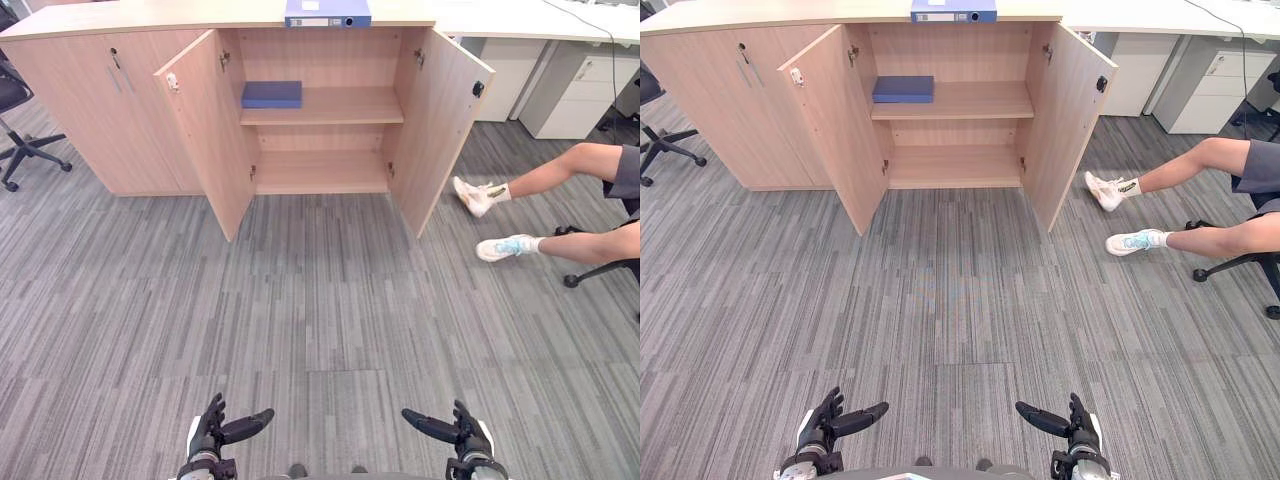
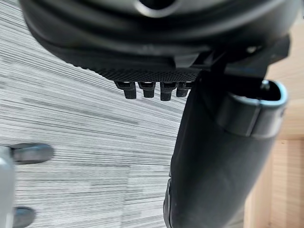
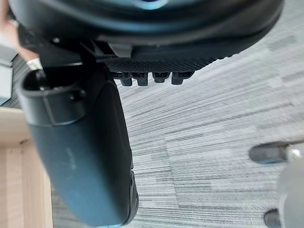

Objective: Walk over to the cabinet, pick up the folder, carry it to the office cabinet, place the folder inside the office cabinet, then close the office cabinet door

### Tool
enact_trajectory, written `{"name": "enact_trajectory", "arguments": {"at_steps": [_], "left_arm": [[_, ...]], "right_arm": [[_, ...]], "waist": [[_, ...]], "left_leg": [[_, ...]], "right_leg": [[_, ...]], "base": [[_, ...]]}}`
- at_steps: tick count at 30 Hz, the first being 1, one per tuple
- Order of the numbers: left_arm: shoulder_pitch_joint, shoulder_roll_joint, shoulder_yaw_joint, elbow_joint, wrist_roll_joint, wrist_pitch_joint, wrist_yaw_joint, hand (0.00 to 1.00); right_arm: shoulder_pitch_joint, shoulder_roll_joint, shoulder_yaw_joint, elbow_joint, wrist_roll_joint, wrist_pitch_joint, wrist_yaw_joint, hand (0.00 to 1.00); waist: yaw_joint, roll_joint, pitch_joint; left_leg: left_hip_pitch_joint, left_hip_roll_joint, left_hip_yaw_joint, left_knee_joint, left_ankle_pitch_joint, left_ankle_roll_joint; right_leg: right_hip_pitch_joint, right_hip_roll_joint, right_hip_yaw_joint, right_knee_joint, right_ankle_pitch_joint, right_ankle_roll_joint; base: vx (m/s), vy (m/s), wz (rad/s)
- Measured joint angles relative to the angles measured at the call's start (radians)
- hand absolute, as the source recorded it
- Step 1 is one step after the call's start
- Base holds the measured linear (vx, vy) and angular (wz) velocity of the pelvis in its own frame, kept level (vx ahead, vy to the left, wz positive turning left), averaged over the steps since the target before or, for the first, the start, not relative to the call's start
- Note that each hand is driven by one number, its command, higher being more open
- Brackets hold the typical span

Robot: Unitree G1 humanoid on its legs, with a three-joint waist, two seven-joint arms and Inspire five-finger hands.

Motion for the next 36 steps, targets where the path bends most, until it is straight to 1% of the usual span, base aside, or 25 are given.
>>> {"name": "enact_trajectory", "arguments": {"at_steps": [1,6,10,12,13,15,17,18,19,20,22,23,24,25,26,27,28,29,30,31,32,33,34,35,36], "left_arm": [[0.0,0.0,0.001,-0.002,0.0,-0.004,-0.004,1.0],[0.013,0.003,0.032,-0.01,0.011,-0.004,-0.02,1.0],[0.031,0.004,0.036,-0.043,0.021,-0.004,-0.02,1.0],[0.031,0.003,0.036,-0.046,0.021,-0.004,-0.02,1.0],[0.031,0.002,0.036,-0.053,0.019,-0.004,-0.02,1.0],[0.039,0.001,0.036,-0.115,0.017,-0.004,-0.018,1.0],[0.04,0.001,0.036,-0.141,0.016,-0.004,-0.015,1.0],[0.04,0.001,0.036,-0.167,0.004,-0.005,-0.012,1.0],[0.039,0.001,0.036,-0.177,-0.003,-0.005,-0.011,1.0],[0.04,0.0,0.037,-0.196,-0.005,-0.004,-0.009,1.0],[0.034,-0.006,0.035,-0.225,-0.012,-0.004,-0.009,1.0],[0.031,-0.006,0.035,-0.243,-0.013,-0.005,-0.009,1.0],[0.027,-0.006,0.035,-0.248,-0.013,-0.005,-0.008,1.0],[0.017,0.0,0.03,-0.26,-0.013,-0.004,-0.007,1.0],[0.009,0.012,0.012,-0.262,-0.012,-0.005,0.002,1.0],[0.007,0.016,0.006,-0.262,-0.012,-0.005,0.007,1.0],[0.005,0.021,0.0,-0.262,-0.012,-0.005,0.012,1.0],[-0.007,0.028,-0.005,-0.259,-0.012,-0.004,0.018,1.0],[-0.026,0.03,-0.008,-0.258,-0.012,-0.004,0.023,1.0],[-0.031,0.03,-0.009,-0.258,-0.012,-0.004,0.024,1.0],[-0.045,0.03,-0.011,-0.257,-0.012,-0.005,0.027,1.0],[-0.05,0.032,-0.013,-0.256,-0.012,-0.005,0.028,1.0],[-0.053,0.025,-0.013,-0.246,-0.011,-0.006,0.028,1.0],[-0.069,0.023,-0.014,-0.23,-0.01,-0.006,0.026,1.0],[-0.077,0.015,-0.02,-0.219,-0.009,-0.004,0.024,1.0]], "right_arm": [[-0.008,-0.002,0.0,-0.003,-0.016,0.0,0.003,1.0],[-0.011,-0.01,0.0,-0.023,-0.075,0.0,0.021,1.0],[-0.009,-0.032,0.002,-0.046,-0.082,0.0,0.027,1.0],[-0.011,-0.041,0.002,-0.046,-0.082,0.0,0.026,1.0],[-0.015,-0.045,0.002,-0.049,-0.082,0.0,0.026,1.0],[-0.016,-0.052,0.003,-0.07,-0.079,0.0,0.022,1.0],[-0.017,-0.052,0.003,-0.077,-0.077,0.0,0.018,1.0],[-0.025,-0.052,0.004,-0.081,-0.073,0.0,0.016,1.0],[-0.031,-0.052,0.004,-0.084,-0.072,0.0,0.015,1.0],[-0.043,-0.052,0.004,-0.09,-0.07,0.0,0.014,1.0],[-0.053,-0.052,0.003,-0.105,-0.06,0.0,0.008,1.0],[-0.052,-0.047,0.003,-0.119,-0.058,0.0,0.008,1.0],[-0.051,-0.044,0.003,-0.126,-0.05,0.0,0.008,1.0],[-0.046,-0.036,0.003,-0.14,-0.034,0.0,0.008,1.0],[-0.029,-0.032,0.004,-0.144,-0.029,0.0,0.008,1.0],[-0.02,-0.031,0.004,-0.145,-0.028,0.0,0.008,1.0],[-0.01,-0.027,0.006,-0.147,-0.024,0.001,0.008,1.0],[-0.015,-0.027,0.013,-0.147,-0.023,0.001,0.007,1.0],[-0.019,-0.028,0.015,-0.148,-0.022,0.001,0.007,1.0],[-0.019,-0.028,0.015,-0.148,-0.022,0.001,0.006,1.0],[-0.018,-0.028,0.016,-0.148,-0.023,0.001,0.006,1.0],[-0.012,-0.028,0.017,-0.152,-0.023,0.001,0.006,1.0],[-0.014,-0.036,0.017,-0.151,-0.023,0.002,0.005,1.0],[-0.052,-0.038,0.017,-0.152,-0.023,0.005,0.0,1.0],[-0.062,-0.043,0.014,-0.161,-0.023,0.004,-0.001,1.0]], "waist": [[-0.002,0.002,0.004],[-0.006,0.006,0.022],[-0.008,0.013,0.026],[-0.008,0.016,0.028],[-0.007,0.017,0.03],[-0.003,0.021,0.036],[0.001,0.023,0.041],[0.006,0.025,0.047],[0.008,0.027,0.052],[0.008,0.03,0.062],[0.007,0.038,0.076],[0.006,0.037,0.084],[0.004,0.037,0.091],[-0.003,0.033,0.106],[-0.008,0.032,0.117],[-0.009,0.033,0.12],[-0.011,0.034,0.124],[-0.025,0.04,0.142],[-0.035,0.051,0.156],[-0.035,0.053,0.158],[-0.04,0.055,0.16],[-0.051,0.051,0.158],[-0.049,0.063,0.162],[-0.05,0.075,0.169],[-0.051,0.07,0.169]], "left_leg": [[0.002,0.0,0.002,0.0,-0.004,-0.005],[0.002,0.0,0.005,0.0,-0.009,-0.011],[-0.001,0.0,0.01,0.0,-0.012,-0.011],[-0.008,0.0,0.019,0.007,-0.019,-0.005],[-0.02,0.001,0.025,0.022,-0.027,-0.001],[-0.083,0.008,0.036,0.098,-0.07,0.006],[-0.113,0.012,0.038,0.137,-0.091,0.011],[-0.147,0.019,0.046,0.188,-0.122,0.016],[-0.157,0.022,0.049,0.208,-0.136,0.017],[-0.172,0.026,0.054,0.238,-0.156,0.022],[-0.183,0.027,0.058,0.284,-0.199,0.031],[-0.168,0.02,0.053,0.283,-0.218,0.041],[-0.152,0.013,0.042,0.278,-0.232,0.043],[-0.115,0.0,0.021,0.274,-0.238,0.063],[-0.079,-0.005,0.001,0.273,-0.258,0.07],[-0.061,-0.005,-0.008,0.27,-0.266,0.071],[-0.024,-0.005,-0.029,0.251,-0.278,0.071],[0.017,0.006,-0.053,0.223,-0.281,0.072],[0.052,0.028,-0.083,0.183,-0.28,0.069],[0.061,0.035,-0.089,0.171,-0.28,0.068],[0.093,0.052,-0.111,0.14,-0.286,0.036],[0.126,0.072,-0.125,0.134,-0.305,-0.002],[0.138,0.087,-0.126,0.138,-0.314,-0.02],[0.127,0.107,-0.119,0.18,-0.288,-0.072],[0.116,0.103,-0.099,0.238,-0.244,-0.115]], "right_leg": [[0.001,0.0,0.001,-0.001,0.0,0.0],[0.002,-0.001,0.004,-0.007,0.0,0.0],[0.0,-0.001,0.01,-0.013,0.0,0.0],[-0.009,0.0,0.019,-0.014,0.0,0.0],[-0.017,0.0,0.022,-0.014,0.0,0.0],[-0.05,0.0,0.03,-0.011,0.0,0.002],[-0.062,0.0,0.034,-0.01,0.0,0.003],[-0.078,0.003,0.041,0.0,-0.005,0.011],[-0.087,0.004,0.045,0.013,-0.013,0.02],[-0.104,0.005,0.048,0.048,-0.033,0.03],[-0.162,0.002,0.043,0.193,-0.098,0.069],[-0.215,-0.005,0.012,0.34,-0.131,0.09],[-0.253,-0.013,-0.014,0.441,-0.138,0.098],[-0.343,-0.033,-0.061,0.645,-0.157,0.103],[-0.383,-0.044,-0.085,0.703,-0.192,0.078],[-0.4,-0.052,-0.105,0.699,-0.203,0.066],[-0.44,-0.065,-0.155,0.658,-0.21,0.058],[-0.473,-0.065,-0.197,0.568,-0.2,0.043],[-0.505,-0.052,-0.224,0.443,-0.151,0.034],[-0.514,-0.048,-0.228,0.407,-0.131,0.034],[-0.538,-0.033,-0.233,0.29,-0.019,0.022],[-0.526,-0.035,-0.234,0.243,0.165,-0.009],[-0.526,-0.026,-0.252,0.276,0.156,-0.037],[-0.533,-0.023,-0.264,0.342,0.1,-0.056],[-0.524,-0.034,-0.267,0.381,0.06,-0.057]], "base": [[0.05,-0.001,-0.04],[0.02,-0.002,-0.01],[0.0,-0.012,-0.04],[-0.02,-0.02,-0.13],[-0.02,-0.015,-0.12],[0.0,-0.002,-0.12],[0.05,0.021,-0.11],[0.07,0.029,-0.15],[0.09,0.044,-0.19],[0.09,0.054,-0.15],[0.11,0.075,-0.09],[0.11,0.085,0.02],[0.19,0.1,0.24],[0.24,0.069,0.44],[0.28,0.059,0.52],[0.34,0.043,0.5],[0.42,0.018,0.55],[0.56,-0.018,0.79],[0.51,-0.051,0.68],[0.55,-0.09,0.73],[0.62,-0.119,0.74],[0.66,-0.137,0.74],[0.67,-0.155,0.49],[0.52,-0.128,0.2],[0.63,-0.163,0.23]]}}
